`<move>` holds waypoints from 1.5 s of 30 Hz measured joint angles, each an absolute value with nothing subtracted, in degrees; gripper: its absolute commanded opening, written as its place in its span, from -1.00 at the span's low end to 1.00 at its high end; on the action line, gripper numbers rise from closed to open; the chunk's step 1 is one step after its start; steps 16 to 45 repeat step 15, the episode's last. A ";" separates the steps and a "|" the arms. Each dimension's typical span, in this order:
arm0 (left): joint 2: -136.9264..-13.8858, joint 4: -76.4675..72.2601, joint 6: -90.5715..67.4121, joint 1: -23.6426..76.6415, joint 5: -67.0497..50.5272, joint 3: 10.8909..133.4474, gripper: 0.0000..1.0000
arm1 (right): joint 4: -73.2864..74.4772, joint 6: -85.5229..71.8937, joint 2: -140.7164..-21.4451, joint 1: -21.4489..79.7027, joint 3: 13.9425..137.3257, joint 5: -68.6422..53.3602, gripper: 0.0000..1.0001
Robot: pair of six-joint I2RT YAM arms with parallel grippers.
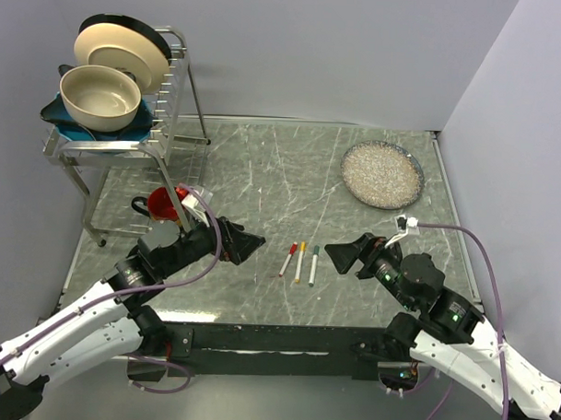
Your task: Insert the pens into the pen caps
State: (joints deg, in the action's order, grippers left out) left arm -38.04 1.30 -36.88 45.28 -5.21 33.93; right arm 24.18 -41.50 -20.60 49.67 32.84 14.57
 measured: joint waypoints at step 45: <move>-36.97 1.06 -36.64 46.24 -5.13 33.93 0.99 | 24.45 -39.70 -22.59 49.67 34.17 15.25 1.00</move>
